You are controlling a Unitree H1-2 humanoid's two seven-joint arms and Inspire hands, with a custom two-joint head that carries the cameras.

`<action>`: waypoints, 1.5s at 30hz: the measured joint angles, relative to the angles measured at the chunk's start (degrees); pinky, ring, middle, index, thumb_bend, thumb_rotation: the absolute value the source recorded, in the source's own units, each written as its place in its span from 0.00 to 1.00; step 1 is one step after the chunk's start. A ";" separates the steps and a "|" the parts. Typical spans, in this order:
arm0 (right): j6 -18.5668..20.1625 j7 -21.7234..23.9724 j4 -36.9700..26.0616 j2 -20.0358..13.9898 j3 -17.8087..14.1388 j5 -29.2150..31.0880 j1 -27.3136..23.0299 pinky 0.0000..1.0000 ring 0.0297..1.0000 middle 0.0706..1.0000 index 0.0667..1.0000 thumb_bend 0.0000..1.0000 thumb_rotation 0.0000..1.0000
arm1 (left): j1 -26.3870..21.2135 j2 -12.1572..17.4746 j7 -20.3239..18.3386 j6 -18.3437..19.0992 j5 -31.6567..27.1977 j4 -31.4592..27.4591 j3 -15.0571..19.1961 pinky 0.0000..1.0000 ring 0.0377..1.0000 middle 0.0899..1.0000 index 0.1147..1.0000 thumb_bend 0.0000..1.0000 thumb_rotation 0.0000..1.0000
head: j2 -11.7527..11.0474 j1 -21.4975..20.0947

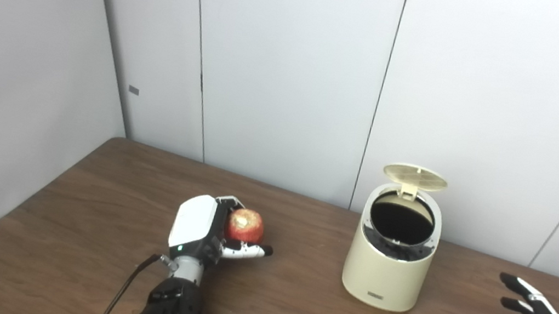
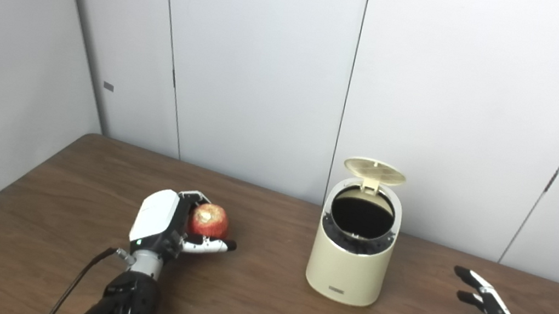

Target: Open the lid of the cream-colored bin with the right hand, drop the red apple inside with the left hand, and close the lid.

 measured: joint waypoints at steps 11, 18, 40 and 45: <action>-9.00 -2.79 8.54 -0.02 0.20 0.40 -0.41 0.67 0.78 0.83 0.76 0.69 0.00 | -3.89 -2.64 -8.01 0.26 1.99 -11.29 -2.09 0.79 0.55 0.42 0.44 0.52 0.00 | -0.35 -4.57; -12.34 -4.42 12.19 -0.07 0.20 0.32 -0.55 0.69 0.79 0.83 0.78 0.68 0.09 | -6.61 -5.89 -9.82 0.69 3.98 -13.67 -3.96 0.75 0.53 0.42 0.44 0.53 0.00 | -0.79 -6.33; -13.43 -6.32 14.00 1.11 1.26 -3.00 -1.01 0.71 0.81 0.84 0.79 0.66 0.18 | -9.64 -10.86 -10.26 -3.85 3.93 -11.16 -5.18 0.72 0.52 0.43 0.42 0.52 0.00 | -2.11 -10.90; -13.42 -6.53 14.00 1.60 1.51 -4.06 -1.00 0.73 0.82 0.84 0.79 0.67 0.20 | -10.50 -11.22 -9.43 -5.78 3.94 -9.20 -5.19 0.71 0.52 0.43 0.43 0.52 0.00 | -2.20 -11.60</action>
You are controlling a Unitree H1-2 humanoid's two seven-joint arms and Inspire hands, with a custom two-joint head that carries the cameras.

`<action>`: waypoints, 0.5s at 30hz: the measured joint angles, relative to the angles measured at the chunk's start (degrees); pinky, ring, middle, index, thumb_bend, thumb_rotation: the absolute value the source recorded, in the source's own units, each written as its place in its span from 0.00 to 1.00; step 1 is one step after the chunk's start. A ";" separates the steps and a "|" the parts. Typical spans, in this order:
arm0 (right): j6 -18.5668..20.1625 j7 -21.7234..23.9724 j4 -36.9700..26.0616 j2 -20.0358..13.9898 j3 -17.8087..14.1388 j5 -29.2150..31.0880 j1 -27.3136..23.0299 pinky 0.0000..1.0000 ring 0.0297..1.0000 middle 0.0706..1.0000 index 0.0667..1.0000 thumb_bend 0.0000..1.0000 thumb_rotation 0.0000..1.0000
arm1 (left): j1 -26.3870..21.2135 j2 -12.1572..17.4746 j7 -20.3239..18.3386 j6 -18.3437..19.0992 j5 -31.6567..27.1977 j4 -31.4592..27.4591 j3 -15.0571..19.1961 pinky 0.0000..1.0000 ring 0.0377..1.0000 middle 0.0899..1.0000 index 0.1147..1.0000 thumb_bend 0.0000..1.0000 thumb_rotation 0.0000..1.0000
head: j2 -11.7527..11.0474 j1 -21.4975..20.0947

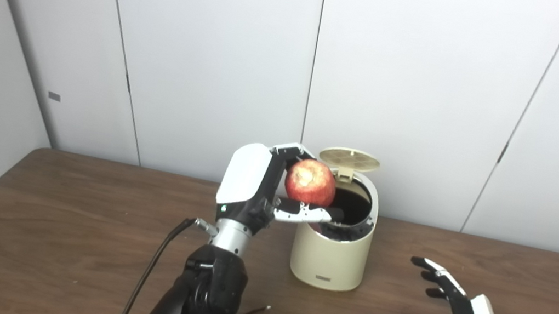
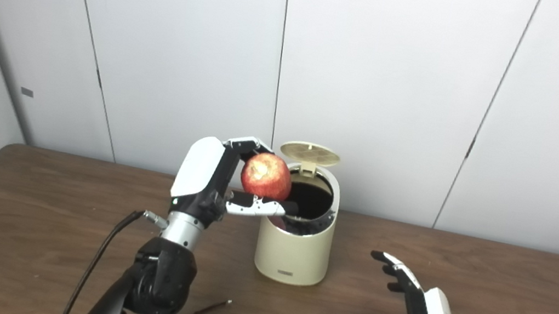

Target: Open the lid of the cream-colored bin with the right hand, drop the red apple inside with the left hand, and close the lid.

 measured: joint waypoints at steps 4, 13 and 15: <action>0.03 -0.11 0.00 0.28 -0.02 -0.18 0.01 0.74 0.82 0.84 0.79 0.66 0.19 | -0.35 -0.47 1.33 -1.08 0.01 2.31 -0.02 0.71 0.53 0.43 0.43 0.53 0.00 | 0.00 -0.27; 0.05 -0.32 0.02 1.01 0.10 -0.92 0.01 0.73 0.82 0.84 0.79 0.66 0.23 | -1.71 -1.14 4.93 -4.93 0.01 7.83 0.18 0.68 0.53 0.42 0.43 0.53 0.00 | -0.44 -1.58; 0.05 -0.62 0.02 1.11 0.19 -1.13 0.02 0.73 0.82 0.84 0.79 0.66 0.24 | -2.30 -1.33 6.02 -5.69 -0.06 9.47 0.40 0.67 0.54 0.42 0.43 0.53 0.00 | -0.44 -1.94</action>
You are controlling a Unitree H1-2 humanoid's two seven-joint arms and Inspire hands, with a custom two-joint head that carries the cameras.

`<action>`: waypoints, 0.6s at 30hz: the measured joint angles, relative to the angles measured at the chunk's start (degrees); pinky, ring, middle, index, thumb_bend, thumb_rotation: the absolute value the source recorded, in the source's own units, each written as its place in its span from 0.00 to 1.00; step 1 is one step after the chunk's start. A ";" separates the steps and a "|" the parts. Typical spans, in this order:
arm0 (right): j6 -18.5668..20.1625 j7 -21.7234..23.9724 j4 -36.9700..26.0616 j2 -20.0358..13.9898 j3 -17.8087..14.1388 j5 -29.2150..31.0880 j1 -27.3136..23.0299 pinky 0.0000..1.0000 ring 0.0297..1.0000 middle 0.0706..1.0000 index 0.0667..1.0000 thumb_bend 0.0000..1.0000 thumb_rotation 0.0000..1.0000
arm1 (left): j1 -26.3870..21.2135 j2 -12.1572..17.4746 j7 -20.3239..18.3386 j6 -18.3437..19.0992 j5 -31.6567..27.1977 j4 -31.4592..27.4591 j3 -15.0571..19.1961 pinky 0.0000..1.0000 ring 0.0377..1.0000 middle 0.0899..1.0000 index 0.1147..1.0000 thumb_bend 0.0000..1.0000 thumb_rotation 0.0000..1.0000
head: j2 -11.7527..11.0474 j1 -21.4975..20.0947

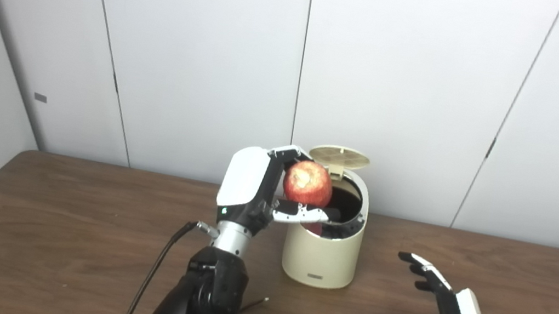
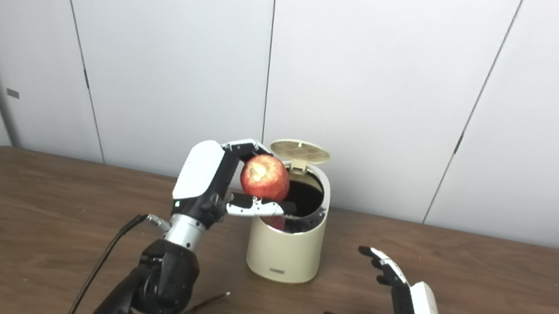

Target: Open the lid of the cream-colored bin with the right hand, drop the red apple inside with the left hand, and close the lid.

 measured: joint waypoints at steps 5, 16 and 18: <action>0.05 -0.20 -0.01 0.40 0.12 -0.10 0.02 0.74 0.82 0.84 0.79 0.65 0.24 | -0.28 -0.61 1.84 -1.51 -0.90 3.11 0.21 0.66 0.54 0.42 0.43 0.52 0.00 | 0.09 -0.35; 0.27 -0.39 -0.12 0.80 0.23 -0.53 0.03 0.71 0.82 0.85 0.79 0.66 0.20 | -2.11 -2.16 8.08 -4.31 -1.32 10.67 0.15 0.65 0.53 0.40 0.46 0.52 0.00 | 0.35 -0.70; 0.31 -0.38 -0.36 1.04 0.25 -0.22 0.03 0.71 0.81 0.84 0.79 0.67 0.18 | -2.12 -2.53 9.26 -4.92 -1.40 11.40 0.16 0.67 0.54 0.40 0.46 0.52 0.00 | 0.44 -0.70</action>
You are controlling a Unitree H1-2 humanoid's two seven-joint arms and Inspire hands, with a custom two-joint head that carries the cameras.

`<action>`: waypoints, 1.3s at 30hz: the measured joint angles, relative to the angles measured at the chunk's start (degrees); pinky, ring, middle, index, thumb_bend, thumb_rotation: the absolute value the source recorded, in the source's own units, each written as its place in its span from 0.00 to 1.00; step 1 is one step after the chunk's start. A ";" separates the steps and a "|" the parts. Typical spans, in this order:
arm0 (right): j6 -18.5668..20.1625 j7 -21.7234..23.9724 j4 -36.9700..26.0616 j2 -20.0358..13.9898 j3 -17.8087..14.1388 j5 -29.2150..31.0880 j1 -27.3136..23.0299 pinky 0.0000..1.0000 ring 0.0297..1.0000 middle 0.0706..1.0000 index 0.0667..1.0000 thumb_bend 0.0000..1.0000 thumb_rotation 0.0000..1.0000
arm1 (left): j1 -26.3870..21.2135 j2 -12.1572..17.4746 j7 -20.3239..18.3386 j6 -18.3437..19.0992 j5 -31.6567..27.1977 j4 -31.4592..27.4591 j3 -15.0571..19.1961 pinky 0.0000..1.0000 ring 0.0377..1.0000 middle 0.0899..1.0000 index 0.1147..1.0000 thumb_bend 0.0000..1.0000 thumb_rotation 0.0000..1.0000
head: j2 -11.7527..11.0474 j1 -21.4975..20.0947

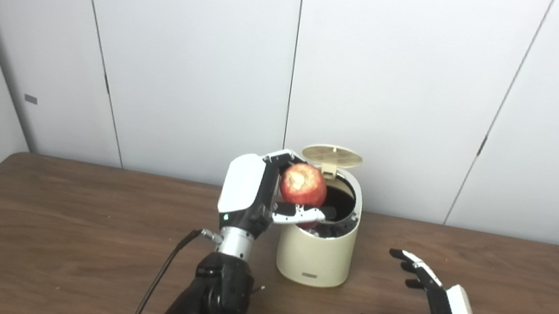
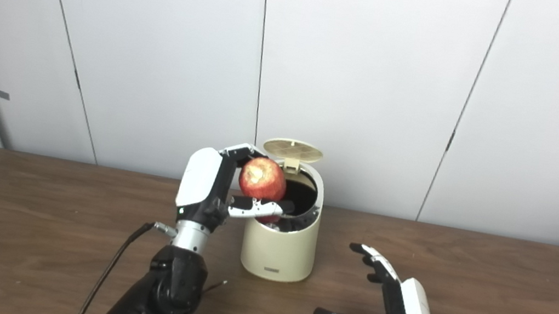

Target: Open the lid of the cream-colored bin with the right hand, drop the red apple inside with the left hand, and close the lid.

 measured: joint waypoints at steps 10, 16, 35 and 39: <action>0.39 0.00 -0.27 0.37 0.11 0.11 0.00 0.71 0.82 0.85 0.79 0.67 0.19 | -0.65 -0.24 2.07 -1.56 -0.31 2.29 -0.29 0.72 0.54 0.40 0.46 0.52 0.00 | 0.09 -0.26; 0.79 0.01 -0.40 0.53 0.22 0.15 0.00 0.72 0.82 0.85 0.79 0.67 0.21 | -0.80 -0.58 2.69 -0.91 -0.29 2.54 -0.53 0.72 0.53 0.40 0.46 0.52 0.00 | 0.26 -0.44; 1.87 -0.01 -0.38 0.90 0.78 0.33 -0.45 0.70 0.81 0.85 0.79 0.67 0.24 | -1.67 -0.85 3.86 1.18 0.08 2.96 -1.07 0.75 0.53 0.40 0.46 0.52 0.00 | 0.27 0.00; 1.87 -0.02 -0.33 1.04 0.93 0.21 -0.48 0.71 0.81 0.85 0.79 0.67 0.24 | -1.71 -1.10 3.93 2.28 0.46 2.72 -1.25 0.74 0.52 0.40 0.46 0.52 0.00 | 0.35 -0.09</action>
